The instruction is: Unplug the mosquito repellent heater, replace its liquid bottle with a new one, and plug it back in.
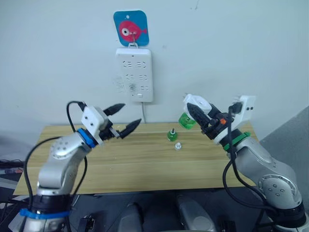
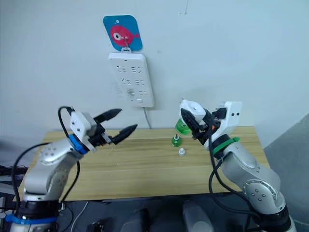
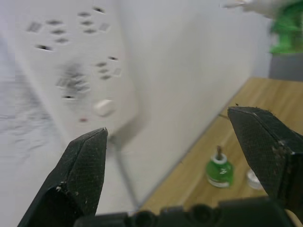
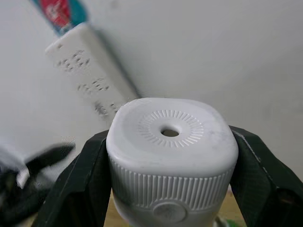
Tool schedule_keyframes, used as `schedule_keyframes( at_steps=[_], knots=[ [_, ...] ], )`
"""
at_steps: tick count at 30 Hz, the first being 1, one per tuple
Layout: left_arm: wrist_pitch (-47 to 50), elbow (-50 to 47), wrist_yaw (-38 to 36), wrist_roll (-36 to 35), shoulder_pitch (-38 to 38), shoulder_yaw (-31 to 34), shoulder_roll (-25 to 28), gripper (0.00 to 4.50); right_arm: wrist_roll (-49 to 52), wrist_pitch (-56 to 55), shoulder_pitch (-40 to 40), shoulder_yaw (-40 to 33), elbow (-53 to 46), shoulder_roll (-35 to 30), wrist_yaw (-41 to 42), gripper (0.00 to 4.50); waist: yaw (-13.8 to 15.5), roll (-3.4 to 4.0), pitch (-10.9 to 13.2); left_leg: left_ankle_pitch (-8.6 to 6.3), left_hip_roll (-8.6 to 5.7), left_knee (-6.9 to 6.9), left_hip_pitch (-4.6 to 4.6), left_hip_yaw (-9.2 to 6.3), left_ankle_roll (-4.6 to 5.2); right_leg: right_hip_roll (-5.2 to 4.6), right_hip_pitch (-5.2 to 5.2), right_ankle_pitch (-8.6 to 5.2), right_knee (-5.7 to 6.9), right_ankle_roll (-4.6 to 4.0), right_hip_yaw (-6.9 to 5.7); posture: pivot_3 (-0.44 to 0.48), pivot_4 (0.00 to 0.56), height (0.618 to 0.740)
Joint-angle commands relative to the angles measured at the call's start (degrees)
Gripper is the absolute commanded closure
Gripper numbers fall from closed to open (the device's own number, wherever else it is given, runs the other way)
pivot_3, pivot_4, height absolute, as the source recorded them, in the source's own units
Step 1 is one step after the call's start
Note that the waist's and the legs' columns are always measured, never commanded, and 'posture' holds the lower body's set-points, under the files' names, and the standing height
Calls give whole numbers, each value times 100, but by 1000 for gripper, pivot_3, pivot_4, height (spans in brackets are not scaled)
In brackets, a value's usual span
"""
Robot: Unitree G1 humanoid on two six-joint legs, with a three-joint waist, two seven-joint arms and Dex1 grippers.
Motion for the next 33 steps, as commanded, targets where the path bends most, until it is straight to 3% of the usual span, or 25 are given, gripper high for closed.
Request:
schedule_keyframes(
  at_steps=[1,5,13,30,33],
  knots=[
    [156,613,-355,-119,-484,269,273,0,-763,-87,-173,281,-334,-95,616,1527,-3,-1,0,0,0,-1,0,1,0,0,-1,0,0,0,-1,-189,159,732],
    [80,1627,-772,102,-1270,133,392,0,-1087,-42,-120,383,-343,73,843,1527,17,-4,1,-1,0,-5,-2,0,0,0,-1,0,-4,0,-3,-190,162,732],
    [-529,3072,-1265,580,-2341,-153,29,0,-1284,216,-72,308,-437,356,1066,1527,46,-4,1,0,0,-3,-8,-6,-1,-1,-3,1,-1,-1,-12,-208,165,732],
    [-805,3818,-1916,802,-3333,-416,-657,0,-1456,628,-66,261,-614,737,1175,1527,107,-6,3,0,-4,12,-10,-18,-1,-1,9,2,1,1,-21,-228,171,732],
    [-805,3837,-1957,826,-3397,-402,-697,578,-1503,649,-90,270,-607,790,1203,1527,104,-6,3,0,-3,9,-9,-18,-1,-1,8,2,1,1,-20,-229,171,732]
  ],
)
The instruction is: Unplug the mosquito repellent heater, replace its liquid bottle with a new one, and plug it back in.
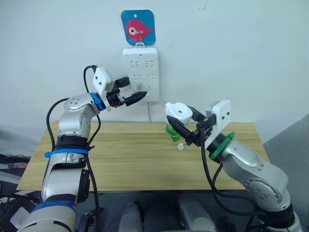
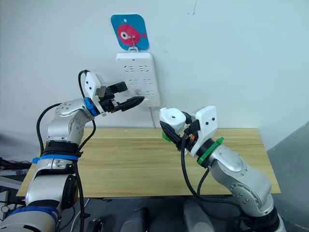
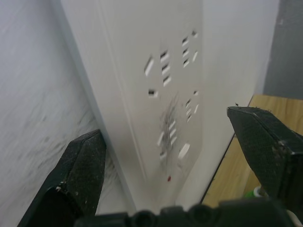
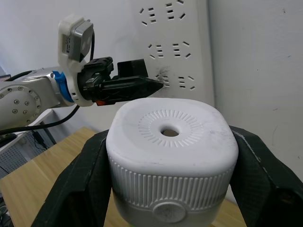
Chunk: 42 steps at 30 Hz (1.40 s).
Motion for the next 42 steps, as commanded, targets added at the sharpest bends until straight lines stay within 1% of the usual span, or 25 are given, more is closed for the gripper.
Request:
schedule_keyframes(
  at_steps=[1,3,7,8,9,13,16,20,28,39,40,42],
  knots=[
    [-31,-122,-55,-32,-187,54,-26,870,-53,-40,-77,-114,-311,83,97,1527,-2,0,0,0,1,-3,0,0,0,0,-1,0,0,0,-1,-229,171,732],
    [-58,-84,-21,2,-210,65,-43,1531,-121,-20,-129,-91,-281,120,102,1527,-3,0,0,0,2,-5,0,-1,0,1,-2,0,0,0,-2,-229,171,732],
    [-192,4,63,141,-232,26,-74,2713,-467,118,-558,74,17,309,-38,1527,-8,0,0,0,1,-4,-1,-2,0,0,-2,0,0,-1,-2,-229,171,732],
    [-247,25,89,189,-235,24,-74,2934,-545,183,-659,100,90,370,-77,1527,14,-1,0,0,0,-2,1,-2,0,0,1,0,1,-1,-3,-229,171,732],
    [-284,50,139,232,-238,31,-69,3011,-665,259,-854,150,236,473,-148,1527,26,-1,0,1,0,2,0,-10,-1,0,6,0,1,-1,-10,-229,171,732],
    [-394,97,192,334,-225,34,-39,3106,-1179,420,-1409,341,727,761,-287,1527,23,-1,-1,3,-2,15,0,-11,-2,0,8,9,2,11,-6,-229,171,732],
    [-348,51,193,309,-205,53,-41,3120,-1589,382,-1637,518,1015,892,-265,1527,27,-1,-1,3,-4,15,0,-10,-2,-1,8,10,2,12,-5,-220,172,732],
    [-355,15,207,322,-178,49,-26,3120,-2040,269,-1664,668,1219,1045,-202,1527,32,-1,-1,3,-4,12,-1,-15,-2,-1,7,11,2,12,-10,-213,171,732],
    [-331,-65,207,315,-132,49,-23,3120,-2631,-15,-1637,698,1522,1320,-60,1527,32,-1,-1,3,-4,13,-1,-14,-2,-1,7,11,3,12,-11,-210,169,732],
    [-308,-186,191,306,-58,34,-21,3120,-3118,-195,-1695,663,1985,1670,137,1527,31,-1,-1,3,-3,13,-1,-15,-2,-1,6,12,4,11,-11,-199,167,732],
    [-306,-208,183,307,-41,26,-21,3120,-3149,-201,-1717,657,2022,1706,158,1527,31,-1,-1,3,-3,12,-1,-15,-2,-1,6,20,4,-4,-11,-199,167,732],
    [-286,-219,188,292,-43,34,-25,3125,-3190,-188,-1719,658,2047,1762,212,1527,24,-1,-1,3,-3,12,-1,-14,-2,-1,6,22,4,-7,-11,-199,167,732]
  ],
)
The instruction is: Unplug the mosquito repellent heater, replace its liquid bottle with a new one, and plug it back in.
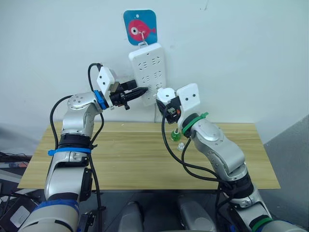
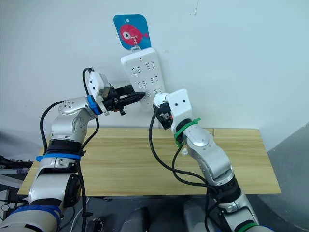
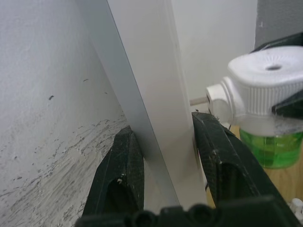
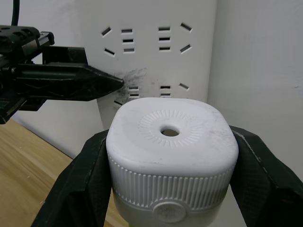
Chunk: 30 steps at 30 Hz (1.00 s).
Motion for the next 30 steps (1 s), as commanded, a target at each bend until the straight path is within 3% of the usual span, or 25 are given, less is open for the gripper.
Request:
schedule_keyframes(
  at_steps=[1,30],
  knots=[
    [1,-183,267,95,-40,83,72,3125,-113,-196,-146,-41,-96,140,106,1527,-2,0,0,0,0,0,0,0,0,0,0,0,1,0,0,-199,167,732],
    [31,-201,370,89,-30,151,76,3125,-442,-329,-47,-126,-504,246,441,1528,-12,0,0,2,0,0,0,0,-2,0,-2,-1,4,2,0,-188,165,732]
  ],
)
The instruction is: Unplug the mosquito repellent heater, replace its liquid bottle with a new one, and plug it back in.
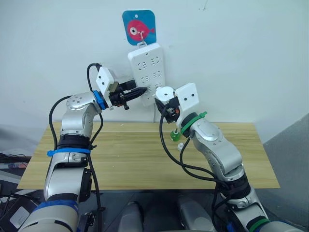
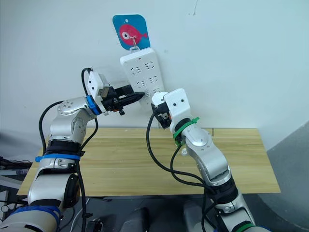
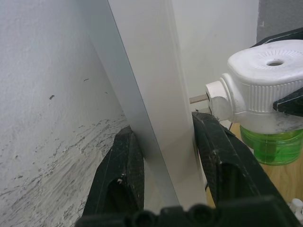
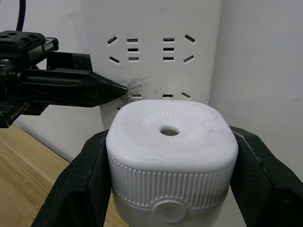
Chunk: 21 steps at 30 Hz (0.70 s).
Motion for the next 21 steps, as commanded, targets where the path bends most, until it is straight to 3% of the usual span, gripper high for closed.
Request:
schedule_keyframes(
  at_steps=[1,21],
  knots=[
    [-45,-123,333,87,-62,131,63,3125,-2,-116,-69,-72,-580,53,85,1528,3,0,0,0,0,0,0,0,0,0,0,0,0,0,0,-188,165,732],
    [-42,-96,294,94,-88,105,61,3125,-152,-30,-67,-184,-365,101,128,1528,7,0,0,0,0,-1,0,-1,0,0,0,0,0,1,0,-190,168,732]
  ],
)
